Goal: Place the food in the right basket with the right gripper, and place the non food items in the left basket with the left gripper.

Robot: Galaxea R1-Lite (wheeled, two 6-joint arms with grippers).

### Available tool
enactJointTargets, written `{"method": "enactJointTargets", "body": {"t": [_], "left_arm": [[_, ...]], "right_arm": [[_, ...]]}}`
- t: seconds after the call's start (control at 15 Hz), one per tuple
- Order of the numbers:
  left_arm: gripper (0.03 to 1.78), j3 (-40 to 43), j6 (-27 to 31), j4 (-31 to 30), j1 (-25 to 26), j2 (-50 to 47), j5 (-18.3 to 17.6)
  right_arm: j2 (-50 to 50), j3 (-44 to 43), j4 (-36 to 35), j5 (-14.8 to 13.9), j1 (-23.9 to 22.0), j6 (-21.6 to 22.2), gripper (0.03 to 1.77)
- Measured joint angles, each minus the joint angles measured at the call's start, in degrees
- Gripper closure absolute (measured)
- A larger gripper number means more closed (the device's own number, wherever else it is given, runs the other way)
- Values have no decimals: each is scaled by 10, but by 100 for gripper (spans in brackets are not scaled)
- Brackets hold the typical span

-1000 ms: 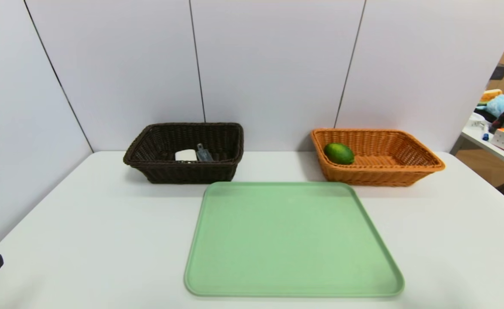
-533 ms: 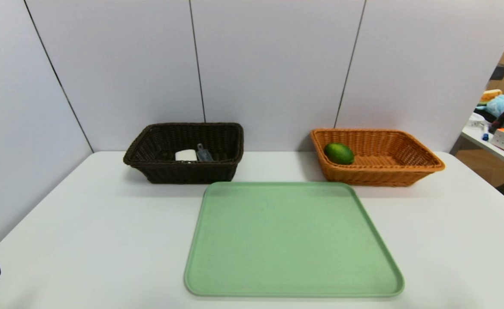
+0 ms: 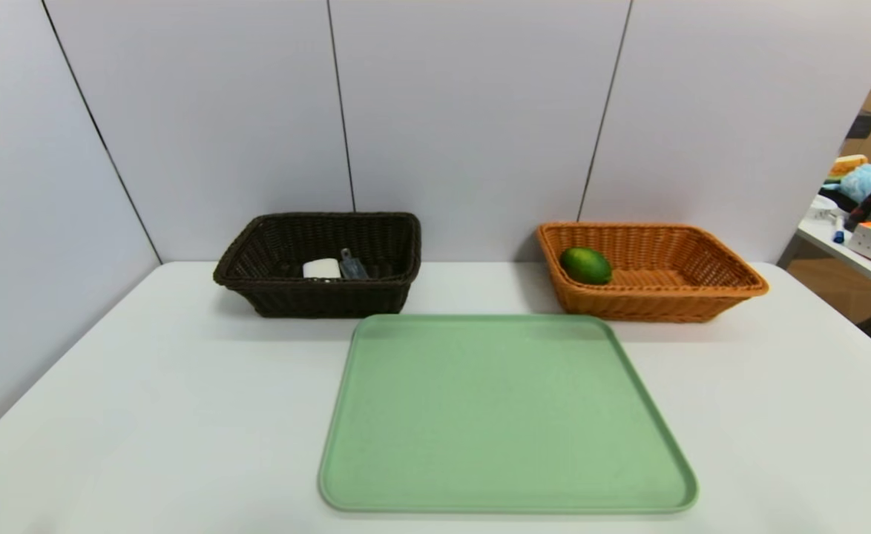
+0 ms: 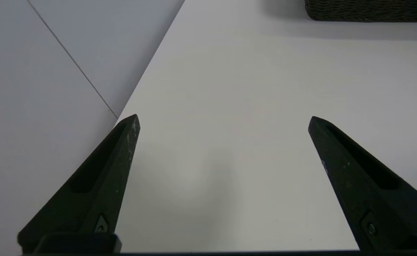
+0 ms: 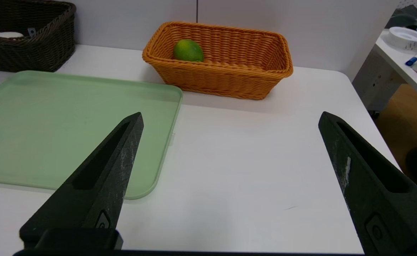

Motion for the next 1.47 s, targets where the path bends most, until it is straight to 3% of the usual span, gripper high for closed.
{"method": "enactJointTargets", "body": {"t": [0.2,0.47,1.07,1.47], "left_arm": [[12,28,11,0,20,-39,-16],[12,48,37,4,74,-92,-82],[12,115,34,-18,75,-147,-92],[12,133,27,-40,74,-166,-135]], "right_arm": [[-23,23,1,1,0,-1,10],[-40,36,2,11,0,-1,10],[-89,91,-5,10,-14,-1,10],[-100,127,-13,4,-21,-1,10]]}}
